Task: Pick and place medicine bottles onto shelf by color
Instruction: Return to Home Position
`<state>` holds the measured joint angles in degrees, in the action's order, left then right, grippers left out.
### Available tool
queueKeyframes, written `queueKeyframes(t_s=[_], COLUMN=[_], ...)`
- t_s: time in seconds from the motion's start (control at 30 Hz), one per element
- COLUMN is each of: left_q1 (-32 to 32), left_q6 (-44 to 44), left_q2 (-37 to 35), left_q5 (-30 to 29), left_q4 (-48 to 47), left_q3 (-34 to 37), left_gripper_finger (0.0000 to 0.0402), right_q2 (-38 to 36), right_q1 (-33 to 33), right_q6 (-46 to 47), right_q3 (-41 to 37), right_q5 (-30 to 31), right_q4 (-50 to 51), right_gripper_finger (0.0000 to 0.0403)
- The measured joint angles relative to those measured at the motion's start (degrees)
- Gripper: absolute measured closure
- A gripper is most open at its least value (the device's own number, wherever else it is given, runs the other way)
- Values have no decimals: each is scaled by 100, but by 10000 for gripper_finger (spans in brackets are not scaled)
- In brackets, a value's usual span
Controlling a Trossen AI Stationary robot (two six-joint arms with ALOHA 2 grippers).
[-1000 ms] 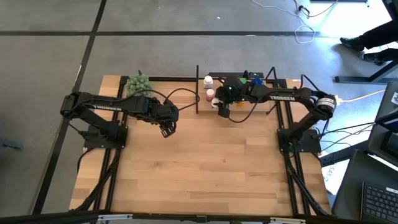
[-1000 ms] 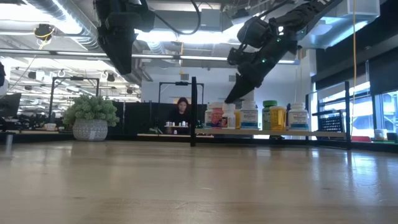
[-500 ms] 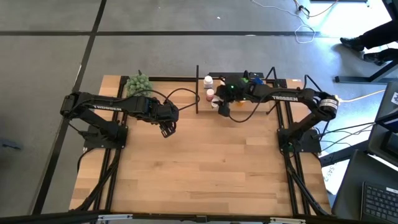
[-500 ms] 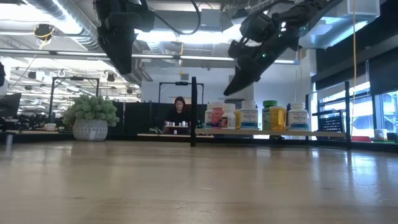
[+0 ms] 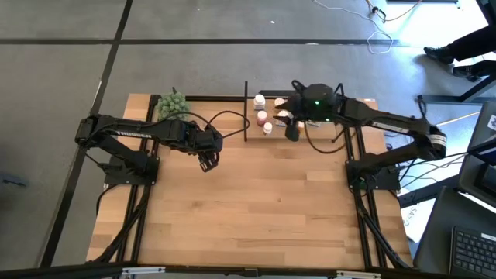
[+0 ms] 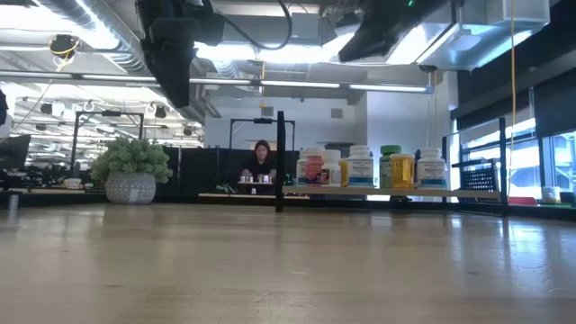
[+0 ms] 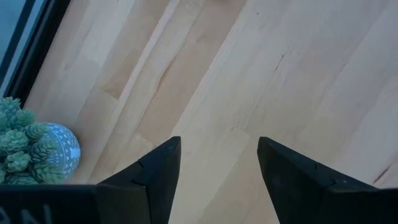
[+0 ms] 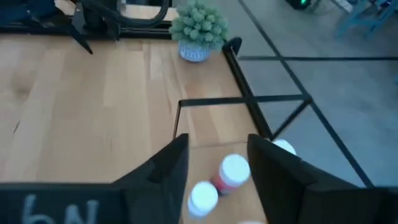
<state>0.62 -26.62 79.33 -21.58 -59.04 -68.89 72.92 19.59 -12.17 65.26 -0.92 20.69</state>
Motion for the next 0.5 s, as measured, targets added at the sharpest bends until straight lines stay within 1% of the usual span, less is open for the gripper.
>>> queueKeyframes(t_s=[0.17, 0.23, 0.33, 0.37, 0.5], left_q1=[1, 1, 1, 1, 1], left_q6=[22, 155, 330, 383, 466], left_q2=[2, 0, 2, 2, -71], left_q5=[-47, -50, -48, -50, -50], left_q4=[-3, -20, -199, -312, -779], left_q3=[-2, -2, -77, -134, -388], left_gripper_finger=[199, 212, 246, 261, 325], right_q2=[-299, -419, -590, -668, -1090], right_q1=[-290, -373, -455, -473, -487], right_q6=[254, 300, 311, 319, 666], right_q3=[441, 601, 817, 870, 930], right_q5=[562, 745, 939, 956, 1174], right_q4=[1155, 1567, 2081, 2222, 2526], right_gripper_finger=[302, 337, 388, 394, 390])
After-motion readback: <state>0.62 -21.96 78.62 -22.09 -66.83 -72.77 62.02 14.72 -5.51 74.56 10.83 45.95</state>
